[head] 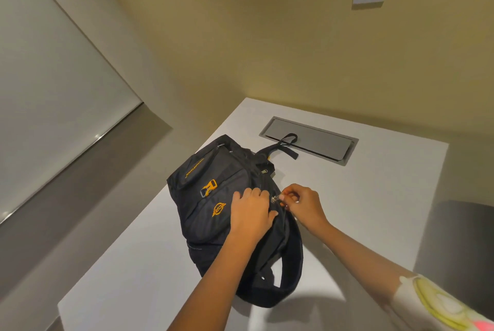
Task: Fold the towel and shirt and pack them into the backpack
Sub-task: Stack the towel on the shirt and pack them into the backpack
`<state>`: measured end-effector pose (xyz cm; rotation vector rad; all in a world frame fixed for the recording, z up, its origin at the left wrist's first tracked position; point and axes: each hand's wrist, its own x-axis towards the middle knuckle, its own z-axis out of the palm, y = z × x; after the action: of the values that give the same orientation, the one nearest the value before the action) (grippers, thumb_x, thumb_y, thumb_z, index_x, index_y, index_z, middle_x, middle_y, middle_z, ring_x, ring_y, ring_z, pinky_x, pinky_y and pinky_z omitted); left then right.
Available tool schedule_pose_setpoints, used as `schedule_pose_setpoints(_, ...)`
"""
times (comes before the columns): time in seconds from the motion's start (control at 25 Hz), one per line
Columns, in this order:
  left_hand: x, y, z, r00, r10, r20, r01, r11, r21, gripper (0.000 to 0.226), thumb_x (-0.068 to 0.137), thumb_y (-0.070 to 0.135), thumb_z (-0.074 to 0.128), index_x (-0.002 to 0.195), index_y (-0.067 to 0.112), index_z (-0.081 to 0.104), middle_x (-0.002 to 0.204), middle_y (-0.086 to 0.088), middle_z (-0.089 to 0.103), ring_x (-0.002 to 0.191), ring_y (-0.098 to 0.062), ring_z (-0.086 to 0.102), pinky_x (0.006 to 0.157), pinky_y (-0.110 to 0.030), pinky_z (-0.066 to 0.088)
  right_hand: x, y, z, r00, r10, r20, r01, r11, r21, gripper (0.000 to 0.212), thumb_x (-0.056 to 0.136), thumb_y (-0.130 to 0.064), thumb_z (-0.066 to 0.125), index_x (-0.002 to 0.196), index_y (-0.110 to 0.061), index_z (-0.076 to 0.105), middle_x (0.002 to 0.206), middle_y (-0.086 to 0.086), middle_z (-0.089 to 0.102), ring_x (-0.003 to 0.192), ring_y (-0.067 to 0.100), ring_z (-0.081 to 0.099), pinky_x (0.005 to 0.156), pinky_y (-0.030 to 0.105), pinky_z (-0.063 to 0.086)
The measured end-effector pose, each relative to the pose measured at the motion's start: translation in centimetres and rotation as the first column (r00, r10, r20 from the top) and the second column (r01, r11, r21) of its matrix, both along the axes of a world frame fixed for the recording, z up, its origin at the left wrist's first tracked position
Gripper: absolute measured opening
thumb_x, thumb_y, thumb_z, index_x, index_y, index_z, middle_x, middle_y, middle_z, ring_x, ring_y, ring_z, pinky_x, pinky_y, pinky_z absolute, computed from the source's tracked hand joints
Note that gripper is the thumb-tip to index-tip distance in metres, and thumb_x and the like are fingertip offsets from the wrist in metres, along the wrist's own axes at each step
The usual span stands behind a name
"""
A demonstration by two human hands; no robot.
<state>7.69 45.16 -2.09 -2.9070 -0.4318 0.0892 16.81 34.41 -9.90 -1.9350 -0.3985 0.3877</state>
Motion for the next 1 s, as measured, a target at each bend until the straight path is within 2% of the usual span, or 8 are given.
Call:
schedule_pose_setpoints(0.12, 2.7, -0.5, 0.3, 0.992, 0.042, -0.115, -0.037, 0.998, 0.047, 0.031, 0.091, 0.041, 0.057, 0.109, 0.016, 0.060, 0.111, -0.005, 0.065, 0.108, -0.025, 0.056, 0.094, -0.041, 0.036, 0.2, 0.3, -0.2, 0.999, 0.037, -0.024, -0.037, 0.999, -0.010, 0.012, 0.090, -0.022, 0.068, 0.097, -0.014, 0.071, 0.088, -0.004, 0.067, 0.077, 0.007, 0.061, 0.076, 0.012, 0.046)
schedule_pose_setpoints(0.2, 3.4, -0.6, 0.5, 0.983, 0.075, -0.170, -0.065, 0.996, 0.062, 0.021, 0.091, 0.034, 0.056, 0.100, 0.016, 0.063, 0.104, -0.005, 0.067, 0.102, -0.025, 0.059, 0.089, -0.039, 0.036, 0.6, 0.3, -0.3, 0.997, 0.070, -0.028, -0.070, 0.997, -0.019, 0.013, 0.090, -0.023, 0.068, 0.097, -0.013, 0.071, 0.089, -0.001, 0.069, 0.080, 0.010, 0.063, 0.081, 0.019, 0.049)
schedule_pose_setpoints(0.28, 3.6, -0.7, 0.7, 0.977, 0.083, -0.197, -0.072, 0.995, 0.063, 0.017, 0.090, 0.030, 0.054, 0.093, 0.016, 0.063, 0.097, -0.005, 0.068, 0.095, -0.025, 0.061, 0.083, -0.037, 0.036, 1.2, 0.2, -0.4, 0.997, 0.062, -0.045, -0.062, 0.998, 0.010, 0.011, 0.090, -0.021, 0.068, 0.097, -0.013, 0.071, 0.083, -0.003, 0.069, 0.074, 0.007, 0.063, 0.079, 0.018, 0.049)
schedule_pose_setpoints(0.36, 3.3, -0.5, 0.8, 0.977, 0.104, -0.184, -0.099, 0.994, 0.033, 0.018, 0.089, 0.033, 0.054, 0.090, 0.017, 0.062, 0.092, -0.004, 0.067, 0.090, -0.024, 0.062, 0.081, -0.035, 0.038, 1.6, 0.5, -0.4, 0.997, 0.047, -0.067, -0.044, 0.998, 0.038, 0.011, 0.090, -0.020, 0.067, 0.096, -0.012, 0.071, 0.079, -0.003, 0.069, 0.072, 0.006, 0.066, 0.080, 0.020, 0.053)
schedule_pose_setpoints(0.52, 2.7, 0.4, 1.5, 0.976, 0.161, -0.144, -0.168, 0.985, -0.034, 0.025, 0.089, 0.040, 0.054, 0.092, 0.017, 0.062, 0.091, -0.001, 0.066, 0.086, -0.022, 0.063, 0.077, -0.030, 0.038, 2.7, 2.3, -0.6, 0.995, 0.018, -0.096, -0.011, 0.997, 0.074, 0.012, 0.090, -0.018, 0.067, 0.098, -0.010, 0.071, 0.087, 0.006, 0.073, 0.078, 0.015, 0.070, 0.084, 0.031, 0.057)
schedule_pose_setpoints(0.72, 2.6, 1.2, 2.4, 0.959, 0.217, -0.182, -0.243, 0.960, -0.140, 0.030, 0.091, 0.046, 0.053, 0.097, 0.018, 0.062, 0.099, -0.001, 0.067, 0.093, -0.025, 0.064, 0.079, -0.033, 0.046, 5.3, 4.5, -1.1, 0.995, -0.046, -0.091, 0.049, 0.998, 0.032, 0.012, 0.091, -0.016, 0.065, 0.099, -0.009, 0.071, 0.093, 0.008, 0.072, 0.081, 0.018, 0.066, 0.079, 0.026, 0.053)
schedule_pose_setpoints(0.92, 2.8, 2.2, 2.5, 0.952, 0.236, -0.193, -0.275, 0.938, -0.210, 0.029, 0.090, 0.048, 0.055, 0.096, 0.021, 0.064, 0.096, 0.002, 0.067, 0.090, -0.021, 0.065, 0.081, -0.035, 0.051, 8.2, 6.7, -1.8, 0.991, -0.076, -0.110, 0.076, 0.997, -0.008, 0.013, 0.092, -0.014, 0.064, 0.102, -0.008, 0.070, 0.097, 0.012, 0.072, 0.082, 0.026, 0.069, 0.084, 0.041, 0.058)
schedule_pose_setpoints(1.0, 2.9, 2.6, 2.3, 0.951, 0.243, -0.191, -0.285, 0.929, -0.238, 0.028, 0.090, 0.049, 0.056, 0.095, 0.023, 0.064, 0.095, 0.004, 0.068, 0.087, -0.019, 0.065, 0.078, -0.033, 0.052, 9.2, 7.6, -2.2, 0.991, -0.084, -0.101, 0.080, 0.996, -0.044, 0.014, 0.093, -0.016, 0.063, 0.103, -0.008, 0.069, 0.099, 0.012, 0.071, 0.086, 0.026, 0.068, 0.088, 0.040, 0.057)
